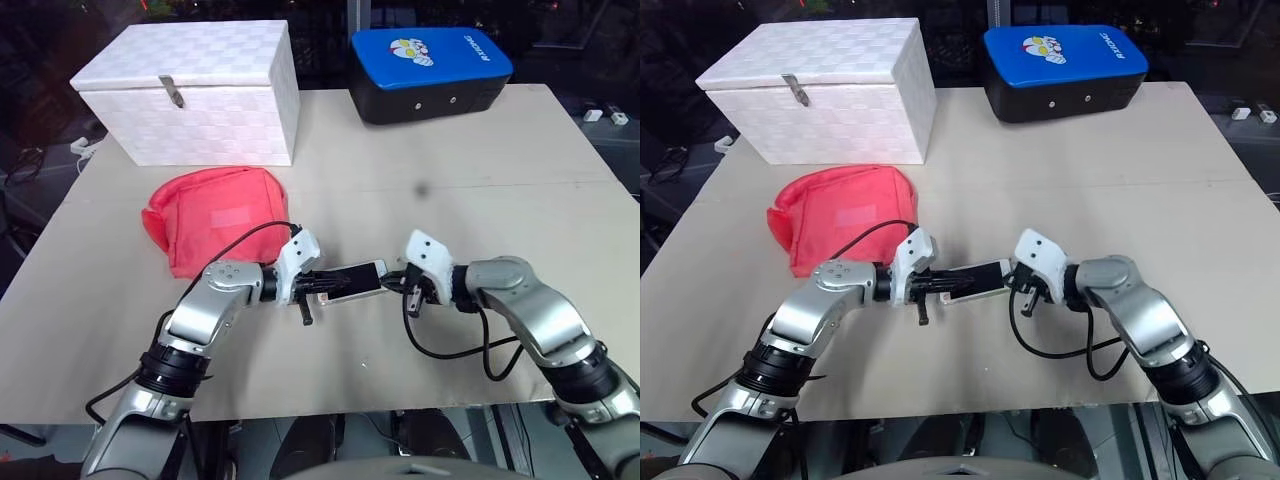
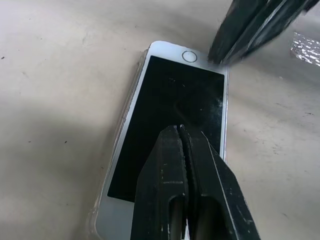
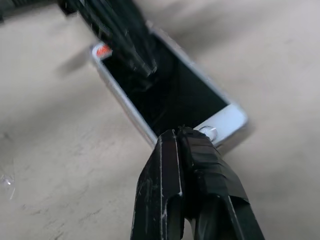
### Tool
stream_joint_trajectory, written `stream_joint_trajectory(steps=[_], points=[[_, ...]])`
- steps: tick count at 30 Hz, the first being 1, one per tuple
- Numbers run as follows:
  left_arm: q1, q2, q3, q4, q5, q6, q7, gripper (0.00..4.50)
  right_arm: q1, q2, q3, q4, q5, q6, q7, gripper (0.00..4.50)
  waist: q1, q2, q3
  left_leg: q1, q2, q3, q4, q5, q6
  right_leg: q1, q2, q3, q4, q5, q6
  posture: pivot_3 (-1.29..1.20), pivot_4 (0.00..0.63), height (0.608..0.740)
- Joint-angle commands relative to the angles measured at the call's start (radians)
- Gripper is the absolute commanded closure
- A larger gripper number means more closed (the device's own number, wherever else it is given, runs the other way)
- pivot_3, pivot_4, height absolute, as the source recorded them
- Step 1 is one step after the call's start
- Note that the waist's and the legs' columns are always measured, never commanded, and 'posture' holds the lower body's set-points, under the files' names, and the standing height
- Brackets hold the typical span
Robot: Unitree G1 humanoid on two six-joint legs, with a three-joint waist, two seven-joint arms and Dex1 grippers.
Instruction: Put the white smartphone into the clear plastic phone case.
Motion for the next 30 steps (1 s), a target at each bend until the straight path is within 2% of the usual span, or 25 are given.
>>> stream_joint_trajectory(steps=[1, 6, 13, 14, 18, 23, 30], points=[[0.044, 0.021, -0.021, 0.024, 0.037, 0.027, 0.022, 4.44, -0.039, -0.027, 0.060, 0.055, 0.000, -0.010, 0.047, 4.50, -0.001, 0.000, 0.000, 0.000, 0.000, 0.000, 0.000, 0.000, 0.000, 0.000, 0.000, 0.000, 0.000, 0.000, 0.000, 0.00, 0.150, 0.740], [0.062, 0.016, -0.017, 0.013, 0.038, 0.026, 0.040, 4.44, -0.110, -0.051, 0.152, 0.152, 0.023, 0.067, 0.136, 4.50, 0.000, 0.000, -0.003, 0.005, 0.000, 0.000, 0.000, 0.000, 0.000, 0.005, 0.000, 0.000, -0.001, 0.000, 0.000, 0.00, 0.150, 0.740], [0.075, 0.003, -0.020, -0.001, 0.033, 0.028, 0.063, 4.44, -0.204, -0.031, 0.232, 0.380, -0.033, 0.042, 0.171, 4.50, 0.000, 0.000, -0.009, 0.011, 0.000, 0.000, -0.001, -0.003, 0.005, 0.010, 0.000, 0.000, -0.001, 0.000, 0.000, 0.00, 0.150, 0.740], [0.077, 0.001, -0.019, -0.002, 0.031, 0.029, 0.067, 4.44, -0.210, -0.025, 0.239, 0.409, -0.038, 0.038, 0.174, 4.50, 0.000, 0.000, -0.010, 0.016, 0.000, 0.000, -0.003, -0.003, 0.005, 0.015, 0.000, 0.000, -0.002, 0.000, 0.000, 0.00, 0.150, 0.740], [0.086, -0.002, -0.017, -0.004, 0.029, 0.027, 0.077, 4.44, -0.205, 0.003, 0.253, 0.479, -0.011, 0.044, 0.211, 4.50, 0.001, -0.002, -0.019, 0.024, 0.000, 0.000, -0.009, -0.003, 0.005, 0.020, 0.000, 0.000, -0.005, -0.001, 0.000, 0.00, 0.150, 0.740], [0.095, -0.004, -0.015, -0.011, 0.027, 0.032, 0.086, 4.44, -0.171, 0.025, 0.353, 0.631, -0.095, -0.039, 0.238, 4.50, 0.000, -0.001, -0.037, 0.027, 0.000, 0.000, -0.012, -0.003, 0.005, 0.022, 0.000, 0.001, -0.007, -0.001, 0.000, 0.00, 0.150, 0.740], [0.097, -0.005, -0.010, -0.014, 0.028, 0.043, 0.089, 4.44, -0.167, 0.087, 0.350, 0.702, -0.145, -0.078, 0.221, 4.50, -0.003, 0.004, -0.044, 0.051, 0.003, 0.000, -0.022, -0.003, 0.005, 0.047, 0.001, 0.001, -0.016, -0.007, 0.002, 0.00, 0.150, 0.740]])
